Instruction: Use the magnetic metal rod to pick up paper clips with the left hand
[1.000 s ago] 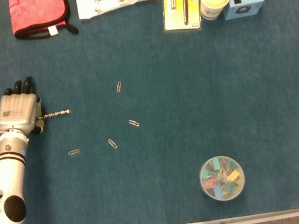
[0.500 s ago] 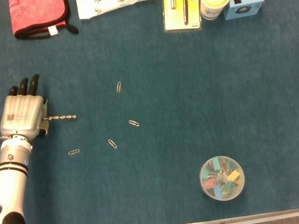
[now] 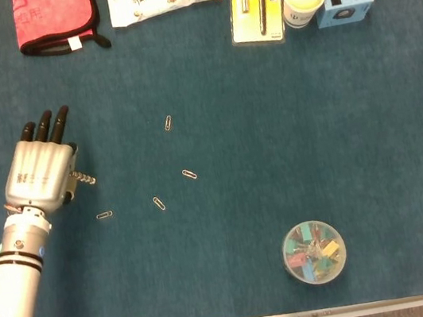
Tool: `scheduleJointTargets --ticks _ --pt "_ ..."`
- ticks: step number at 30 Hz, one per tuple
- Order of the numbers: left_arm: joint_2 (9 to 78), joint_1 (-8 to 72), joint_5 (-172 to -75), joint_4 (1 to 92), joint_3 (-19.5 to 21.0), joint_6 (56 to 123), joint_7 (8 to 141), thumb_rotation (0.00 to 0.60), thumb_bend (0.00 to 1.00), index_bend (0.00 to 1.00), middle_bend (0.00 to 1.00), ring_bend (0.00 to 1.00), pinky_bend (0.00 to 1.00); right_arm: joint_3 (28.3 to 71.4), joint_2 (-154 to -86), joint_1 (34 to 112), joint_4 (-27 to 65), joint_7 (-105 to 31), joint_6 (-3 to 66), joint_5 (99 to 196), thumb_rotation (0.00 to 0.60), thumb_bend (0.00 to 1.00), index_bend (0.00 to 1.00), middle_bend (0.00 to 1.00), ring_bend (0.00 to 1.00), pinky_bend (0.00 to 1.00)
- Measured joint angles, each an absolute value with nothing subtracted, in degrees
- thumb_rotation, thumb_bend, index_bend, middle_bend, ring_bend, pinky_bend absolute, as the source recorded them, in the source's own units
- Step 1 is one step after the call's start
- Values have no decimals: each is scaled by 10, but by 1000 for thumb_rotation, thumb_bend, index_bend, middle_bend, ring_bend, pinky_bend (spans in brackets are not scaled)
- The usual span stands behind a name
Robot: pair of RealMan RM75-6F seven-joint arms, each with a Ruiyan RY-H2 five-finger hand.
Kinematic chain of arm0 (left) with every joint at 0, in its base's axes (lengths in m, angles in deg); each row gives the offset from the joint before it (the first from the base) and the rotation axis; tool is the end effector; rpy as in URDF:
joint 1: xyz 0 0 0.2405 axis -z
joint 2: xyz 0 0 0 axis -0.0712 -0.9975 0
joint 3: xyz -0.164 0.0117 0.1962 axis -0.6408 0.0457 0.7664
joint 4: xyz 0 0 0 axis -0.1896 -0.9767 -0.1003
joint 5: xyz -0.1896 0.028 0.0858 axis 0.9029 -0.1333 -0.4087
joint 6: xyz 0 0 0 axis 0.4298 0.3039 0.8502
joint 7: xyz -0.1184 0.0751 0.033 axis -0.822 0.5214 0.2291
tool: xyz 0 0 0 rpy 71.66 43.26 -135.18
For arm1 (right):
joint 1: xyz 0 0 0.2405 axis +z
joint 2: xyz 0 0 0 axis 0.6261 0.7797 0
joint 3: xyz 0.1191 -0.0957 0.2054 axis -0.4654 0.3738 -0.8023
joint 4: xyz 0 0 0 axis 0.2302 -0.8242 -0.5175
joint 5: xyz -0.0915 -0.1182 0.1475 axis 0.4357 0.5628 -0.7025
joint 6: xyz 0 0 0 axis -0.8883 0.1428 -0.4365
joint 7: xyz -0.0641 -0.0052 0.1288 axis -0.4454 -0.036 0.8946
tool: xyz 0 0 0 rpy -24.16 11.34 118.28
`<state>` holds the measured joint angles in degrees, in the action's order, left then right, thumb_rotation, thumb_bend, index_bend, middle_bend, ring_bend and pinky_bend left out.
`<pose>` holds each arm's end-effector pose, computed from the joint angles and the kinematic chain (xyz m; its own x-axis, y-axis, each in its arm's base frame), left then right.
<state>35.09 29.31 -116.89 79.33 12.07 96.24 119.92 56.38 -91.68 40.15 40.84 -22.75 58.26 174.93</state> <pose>-0.2188 0.2596 0.0438 0.7207 0.2923 0.6286 0.6910 -0.2308 -0.6850 -0.3000 -0.1644 0.2127 0.2260 0.0776 0.9710 -0.9712 -0.0591 0.2307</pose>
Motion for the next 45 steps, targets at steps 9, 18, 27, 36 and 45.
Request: scheduleJointTargets --ticks 9,18,27,36,45 --pt "344 277 -1213 827 135 987 1218 600 357 532 0 0 132 564 -916 402 408 -225 582 1749 600 117 198 195 175 310" --pt "334 260 -1258 864 150 1009 1242 600 358 532 0 0 132 564 -916 402 409 -225 581 1749 600 118 198 195 175 310" --pt "340 244 -1298 894 167 1020 1277 600 358 531 0 0 132 565 -915 400 410 -224 586 1752 600 117 198 195 175 310" --pt "368 235 -1302 877 167 1010 1293 600 357 528 0 0 132 565 -912 398 411 -220 591 1754 600 118 198 195 175 310" --pt "373 226 -1303 865 165 1004 1292 600 358 528 0 0 132 565 -912 398 410 -218 590 1754 600 117 198 195 175 310"
